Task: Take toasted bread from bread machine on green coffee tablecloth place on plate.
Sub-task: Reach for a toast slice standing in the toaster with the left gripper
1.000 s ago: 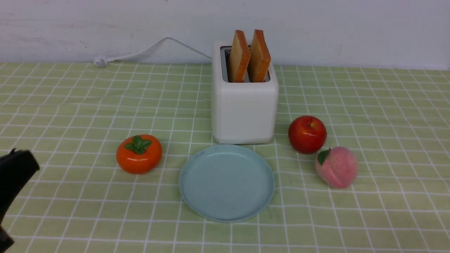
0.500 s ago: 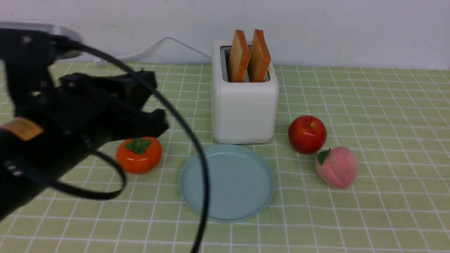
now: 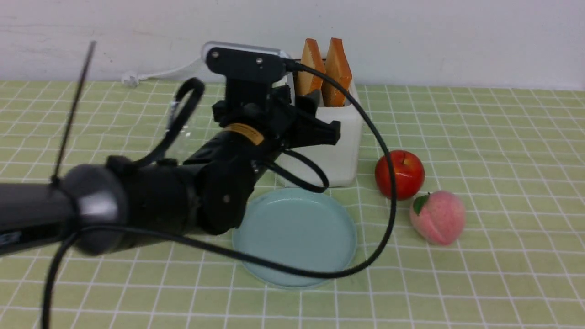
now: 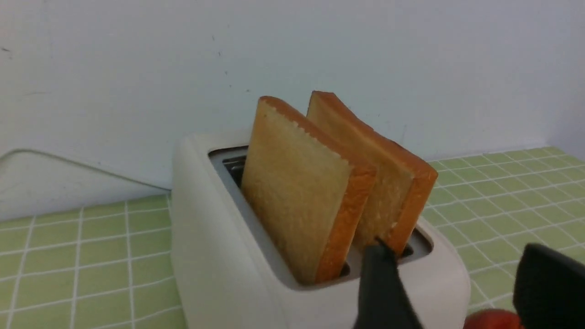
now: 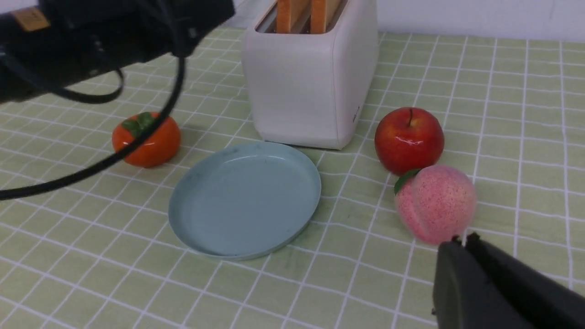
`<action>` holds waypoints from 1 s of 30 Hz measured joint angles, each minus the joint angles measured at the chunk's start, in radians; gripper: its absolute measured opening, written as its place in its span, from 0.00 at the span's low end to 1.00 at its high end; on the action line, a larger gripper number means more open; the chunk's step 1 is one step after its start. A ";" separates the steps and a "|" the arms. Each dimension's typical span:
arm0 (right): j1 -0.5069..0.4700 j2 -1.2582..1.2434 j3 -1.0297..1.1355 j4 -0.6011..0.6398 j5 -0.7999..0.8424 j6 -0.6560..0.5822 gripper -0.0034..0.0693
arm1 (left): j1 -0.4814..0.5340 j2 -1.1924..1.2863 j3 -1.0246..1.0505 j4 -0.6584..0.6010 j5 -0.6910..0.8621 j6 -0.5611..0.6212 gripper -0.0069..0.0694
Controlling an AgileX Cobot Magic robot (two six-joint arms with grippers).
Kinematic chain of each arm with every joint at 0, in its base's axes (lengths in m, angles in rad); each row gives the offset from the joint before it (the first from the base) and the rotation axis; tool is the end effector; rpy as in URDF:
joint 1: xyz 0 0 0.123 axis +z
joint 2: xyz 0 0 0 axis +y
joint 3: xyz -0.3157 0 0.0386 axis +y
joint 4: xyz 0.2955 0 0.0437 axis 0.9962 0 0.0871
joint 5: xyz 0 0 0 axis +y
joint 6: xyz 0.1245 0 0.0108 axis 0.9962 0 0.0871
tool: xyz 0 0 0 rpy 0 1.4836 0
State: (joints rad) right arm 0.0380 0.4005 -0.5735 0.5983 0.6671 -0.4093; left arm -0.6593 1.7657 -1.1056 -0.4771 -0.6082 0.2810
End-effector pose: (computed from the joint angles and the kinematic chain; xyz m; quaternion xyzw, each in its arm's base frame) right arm 0.1174 0.0481 0.3390 -0.0862 0.7991 0.1778 0.5678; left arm 0.3993 -0.2680 0.2762 0.0991 0.7067 -0.1764 0.6780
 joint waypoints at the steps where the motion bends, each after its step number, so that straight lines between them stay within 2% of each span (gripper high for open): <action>1: 0.000 0.000 0.000 0.000 0.000 0.000 0.05 | 0.003 0.033 -0.037 0.003 -0.001 0.000 0.68; 5: 0.000 0.000 0.000 0.000 0.000 -0.001 0.06 | 0.042 0.144 -0.161 0.005 -0.002 0.008 0.72; 10: 0.000 0.000 0.000 0.000 0.000 -0.001 0.06 | 0.093 0.226 -0.268 0.015 0.057 0.011 0.70; 24: 0.000 0.000 -0.001 0.000 -0.008 -0.001 0.07 | 0.100 0.340 -0.412 0.065 0.091 0.014 0.69; 27: 0.000 0.000 -0.001 0.000 -0.008 -0.001 0.07 | 0.108 0.345 -0.415 0.053 0.087 0.015 0.66; 30: 0.000 0.000 -0.001 0.000 -0.008 -0.002 0.07 | 0.123 0.350 -0.416 0.035 0.076 0.016 0.57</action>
State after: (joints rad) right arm 0.0380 0.4005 -0.5746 0.5983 0.6586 -0.4112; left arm -0.5367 2.1157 -1.5213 -0.4421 -0.5327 0.2972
